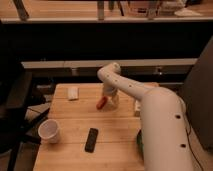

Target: Drag the pepper across the table

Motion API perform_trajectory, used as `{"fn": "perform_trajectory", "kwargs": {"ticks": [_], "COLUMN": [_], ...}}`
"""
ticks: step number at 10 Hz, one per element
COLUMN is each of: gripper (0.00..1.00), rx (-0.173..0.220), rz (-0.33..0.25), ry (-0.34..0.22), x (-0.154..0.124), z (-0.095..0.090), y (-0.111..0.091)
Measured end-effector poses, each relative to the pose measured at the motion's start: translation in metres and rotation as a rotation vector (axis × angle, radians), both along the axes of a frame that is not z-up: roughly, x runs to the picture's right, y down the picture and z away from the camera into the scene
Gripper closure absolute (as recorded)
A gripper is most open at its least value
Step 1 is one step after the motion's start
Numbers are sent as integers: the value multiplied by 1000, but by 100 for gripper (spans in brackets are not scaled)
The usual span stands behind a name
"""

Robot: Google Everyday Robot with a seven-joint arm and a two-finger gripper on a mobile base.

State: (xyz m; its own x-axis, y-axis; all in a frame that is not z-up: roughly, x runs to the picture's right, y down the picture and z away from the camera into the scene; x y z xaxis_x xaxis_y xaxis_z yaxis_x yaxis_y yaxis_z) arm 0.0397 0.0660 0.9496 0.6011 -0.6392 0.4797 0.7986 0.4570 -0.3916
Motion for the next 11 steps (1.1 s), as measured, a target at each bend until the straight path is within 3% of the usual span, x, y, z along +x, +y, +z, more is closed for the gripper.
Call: {"fn": "perform_trajectory", "kwargs": {"ticks": [2,4,5,6,9,11], "gripper": [24,30,45,50,83,98], "rx": [-7,-10,-9,-9,-7,-12], "rz": [1,-5,-6,-2,9,4], "ry": [-2,-4,-6,-3,-3,-5], "x": [0,-1,0,2,2,3], "z": [1,-1,-4,-5,1,-1], "y": [1,3,7,9,3,6]}}
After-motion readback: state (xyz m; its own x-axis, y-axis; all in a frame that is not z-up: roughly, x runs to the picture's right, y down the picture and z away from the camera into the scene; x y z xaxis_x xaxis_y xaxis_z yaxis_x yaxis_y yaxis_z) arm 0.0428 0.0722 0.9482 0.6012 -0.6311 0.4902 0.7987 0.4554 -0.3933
